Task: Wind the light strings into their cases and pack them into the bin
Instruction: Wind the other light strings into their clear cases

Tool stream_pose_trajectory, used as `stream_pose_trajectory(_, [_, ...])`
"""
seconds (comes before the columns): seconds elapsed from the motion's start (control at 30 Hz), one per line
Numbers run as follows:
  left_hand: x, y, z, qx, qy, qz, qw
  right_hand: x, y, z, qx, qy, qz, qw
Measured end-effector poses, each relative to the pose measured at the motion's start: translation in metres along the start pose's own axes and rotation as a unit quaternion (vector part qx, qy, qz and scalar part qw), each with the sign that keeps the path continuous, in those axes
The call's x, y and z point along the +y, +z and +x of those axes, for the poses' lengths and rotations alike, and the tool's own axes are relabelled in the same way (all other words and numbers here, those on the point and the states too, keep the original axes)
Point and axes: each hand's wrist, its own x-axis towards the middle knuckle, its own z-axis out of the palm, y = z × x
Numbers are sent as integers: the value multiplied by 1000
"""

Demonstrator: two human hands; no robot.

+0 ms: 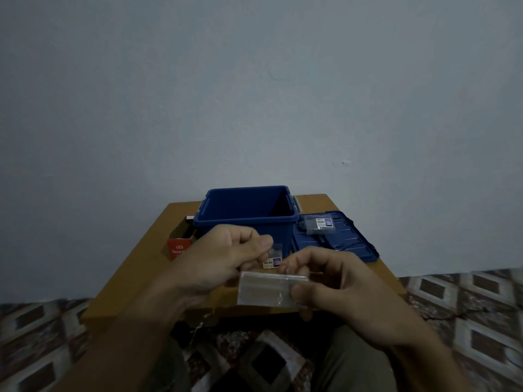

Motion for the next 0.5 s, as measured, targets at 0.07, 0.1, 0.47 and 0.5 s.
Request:
stream_pose_trajectory(0.07, [10,1,-2,29,22,67,997,1,1,0,21,0,-47,999])
stream_pose_trajectory(0.1, [15,3,-4,47,39,108,992,1,2,0,38,-1,-75,996])
stream_pose_trajectory(0.47, [16,36,-31,83,111,93,986,6,11,8,258,-94,-106,956])
stream_pose_trajectory(0.5, [12,38,-31,87,104,74,988,6,11,9,265,-100,-93,954])
